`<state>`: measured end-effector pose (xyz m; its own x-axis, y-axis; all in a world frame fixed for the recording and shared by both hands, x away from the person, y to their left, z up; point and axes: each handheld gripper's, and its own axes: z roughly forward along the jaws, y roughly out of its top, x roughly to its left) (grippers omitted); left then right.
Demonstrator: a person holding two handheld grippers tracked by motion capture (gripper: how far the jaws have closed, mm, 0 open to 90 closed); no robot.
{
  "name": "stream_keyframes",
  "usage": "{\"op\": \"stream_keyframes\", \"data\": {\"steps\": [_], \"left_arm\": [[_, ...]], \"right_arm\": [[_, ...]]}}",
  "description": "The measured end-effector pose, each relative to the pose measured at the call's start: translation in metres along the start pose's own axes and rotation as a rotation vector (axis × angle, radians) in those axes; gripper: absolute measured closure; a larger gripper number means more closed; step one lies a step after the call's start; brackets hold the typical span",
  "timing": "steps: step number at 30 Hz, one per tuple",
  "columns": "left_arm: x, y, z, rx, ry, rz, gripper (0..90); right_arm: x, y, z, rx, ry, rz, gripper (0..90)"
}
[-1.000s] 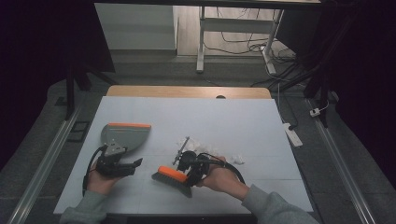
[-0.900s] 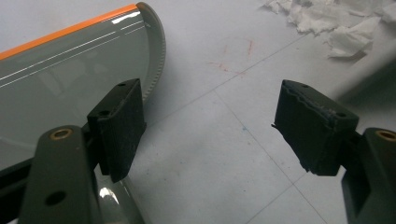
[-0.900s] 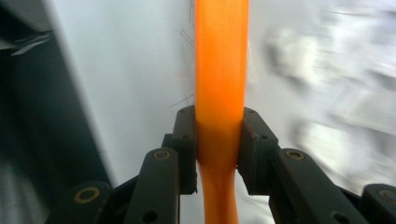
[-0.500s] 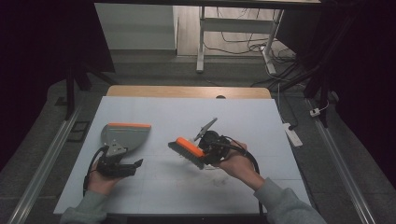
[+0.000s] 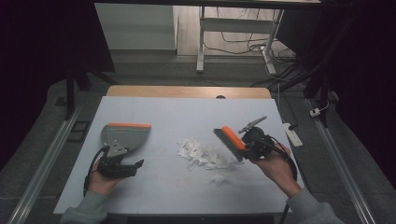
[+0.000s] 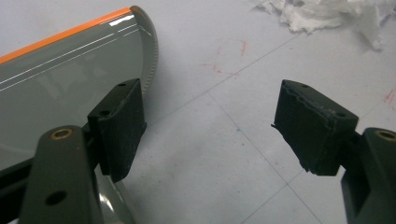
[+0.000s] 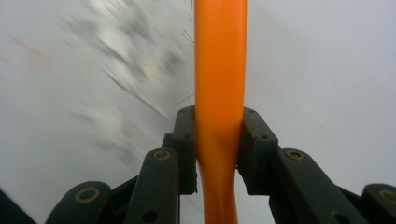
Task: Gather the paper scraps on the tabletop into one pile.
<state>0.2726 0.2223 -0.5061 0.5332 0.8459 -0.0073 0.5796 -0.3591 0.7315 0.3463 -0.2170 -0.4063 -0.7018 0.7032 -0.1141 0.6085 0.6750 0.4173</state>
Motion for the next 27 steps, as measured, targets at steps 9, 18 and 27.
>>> {"op": "stream_keyframes", "data": {"steps": [9,18,27], "left_arm": [[-0.003,0.001,0.0,0.0,-0.001,0.006,25.6],[-0.004,0.002,0.0,0.001,0.0,0.01,25.6],[-0.003,0.002,0.001,0.005,-0.001,0.008,25.6]], "right_arm": [[-0.028,-0.032,0.014,0.107,-0.046,0.108,70.9],[-0.011,-0.016,0.034,0.144,0.015,0.095,70.9],[0.008,0.025,0.056,0.146,0.029,0.05,71.0]]}}
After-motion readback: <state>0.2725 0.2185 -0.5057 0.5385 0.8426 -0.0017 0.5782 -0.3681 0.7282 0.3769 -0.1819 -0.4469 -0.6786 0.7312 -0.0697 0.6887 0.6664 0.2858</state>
